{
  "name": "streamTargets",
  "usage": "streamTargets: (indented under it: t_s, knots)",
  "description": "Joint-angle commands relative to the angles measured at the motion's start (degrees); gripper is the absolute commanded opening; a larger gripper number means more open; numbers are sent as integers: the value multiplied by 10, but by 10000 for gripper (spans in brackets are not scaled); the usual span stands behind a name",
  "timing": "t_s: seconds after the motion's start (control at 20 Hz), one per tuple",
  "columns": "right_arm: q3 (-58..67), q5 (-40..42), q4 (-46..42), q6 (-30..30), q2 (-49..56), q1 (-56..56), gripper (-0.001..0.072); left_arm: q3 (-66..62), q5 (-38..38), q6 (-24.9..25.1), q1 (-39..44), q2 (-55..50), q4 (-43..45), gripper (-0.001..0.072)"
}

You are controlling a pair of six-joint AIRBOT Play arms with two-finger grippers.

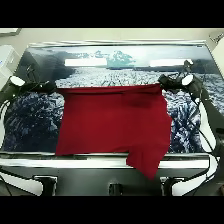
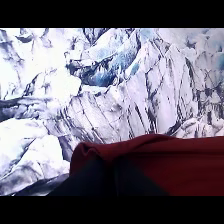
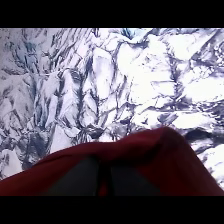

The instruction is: Fold the clothes and pants, and hang the long-sleeved shirts on hangers.

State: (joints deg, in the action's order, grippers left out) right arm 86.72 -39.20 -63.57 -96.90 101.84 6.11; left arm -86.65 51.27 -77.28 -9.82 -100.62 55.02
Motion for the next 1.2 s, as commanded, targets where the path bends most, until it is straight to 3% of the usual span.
streamTargets:
  t_s: [0.0,0.15,0.25,0.45,0.55,0.7,1.15]
  knots:
    - [0,-17,10,0,29,-1,39,-14,-5,-3,22,-30,0,18]
    - [0,-26,9,1,24,6,40,-20,10,-2,30,-29,1,18]
    - [0,-65,10,1,-5,20,40,-40,65,8,14,-17,28,18]
    - [0,-340,-38,32,-77,47,40,-60,278,7,-27,0,57,18]
    - [-17,-430,-77,19,-77,37,41,-32,364,8,-30,-2,64,18]
    - [-65,-477,-76,11,-71,33,41,24,421,8,-30,-2,68,18]
    - [-84,-473,-113,-2,-71,33,40,37,421,-3,-23,-1,83,18]
